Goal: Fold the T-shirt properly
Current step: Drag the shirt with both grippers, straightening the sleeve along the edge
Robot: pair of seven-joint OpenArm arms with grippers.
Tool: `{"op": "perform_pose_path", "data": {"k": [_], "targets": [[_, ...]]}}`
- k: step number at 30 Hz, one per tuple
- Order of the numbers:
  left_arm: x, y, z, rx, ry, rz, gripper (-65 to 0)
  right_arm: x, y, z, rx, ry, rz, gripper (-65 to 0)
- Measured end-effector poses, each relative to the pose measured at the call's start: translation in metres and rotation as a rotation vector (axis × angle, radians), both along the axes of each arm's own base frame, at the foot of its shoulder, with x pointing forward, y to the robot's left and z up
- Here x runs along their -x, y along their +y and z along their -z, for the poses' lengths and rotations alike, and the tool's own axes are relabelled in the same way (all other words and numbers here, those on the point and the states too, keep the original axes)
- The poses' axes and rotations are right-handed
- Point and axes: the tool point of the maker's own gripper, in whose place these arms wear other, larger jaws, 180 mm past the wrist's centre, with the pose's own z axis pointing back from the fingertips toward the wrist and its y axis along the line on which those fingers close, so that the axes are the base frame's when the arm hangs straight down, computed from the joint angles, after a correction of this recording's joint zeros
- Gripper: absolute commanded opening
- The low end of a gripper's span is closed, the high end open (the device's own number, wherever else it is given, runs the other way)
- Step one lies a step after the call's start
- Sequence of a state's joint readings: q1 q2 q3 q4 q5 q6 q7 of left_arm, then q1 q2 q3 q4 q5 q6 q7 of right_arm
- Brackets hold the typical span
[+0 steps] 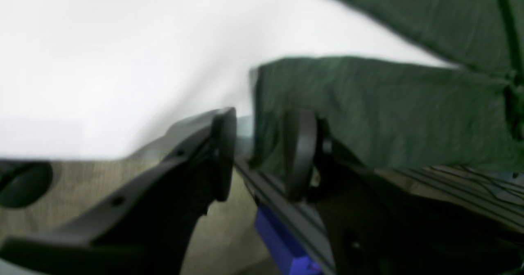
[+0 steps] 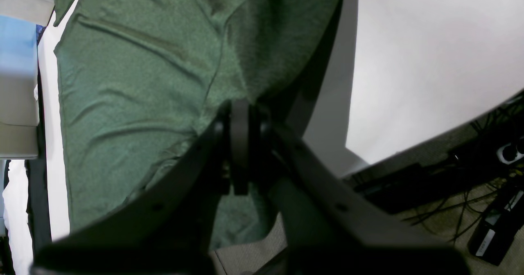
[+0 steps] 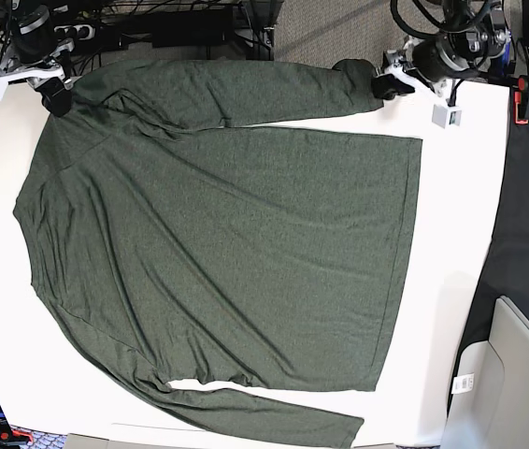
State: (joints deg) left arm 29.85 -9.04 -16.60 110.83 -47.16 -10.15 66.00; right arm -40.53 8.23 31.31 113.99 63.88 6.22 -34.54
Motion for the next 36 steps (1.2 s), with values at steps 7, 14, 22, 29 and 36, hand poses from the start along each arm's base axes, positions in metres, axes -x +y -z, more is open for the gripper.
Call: {"op": "perform_pose_path", "data": {"k": [7,14,22,29,36], "targets": [[0.001,-0.019,0.01,0.068,0.01,0.022,-44.9,0.0,0.0,0.0,0.001,-0.001,-0.001,-64.7],[0.002,-0.031,0.013,0.104,0.009,0.042,-46.0,0.0,0.0,0.0,0.002,-0.001,-0.001,-64.7],[0.0,-0.03,0.014,0.097,0.021,0.048,-64.7,0.0,0.0,0.0,0.002,-0.001,-0.001,-64.7],[0.002,0.001,0.005,0.0,0.013,0.001,-64.9,0.0,-0.001,0.0,0.002,0.001,-0.001,-64.7],[0.007,0.012,-0.014,-0.052,-0.056,0.056,-64.9,0.001,0.0,0.0,-0.002,0.003,-0.001,-64.7]]}}
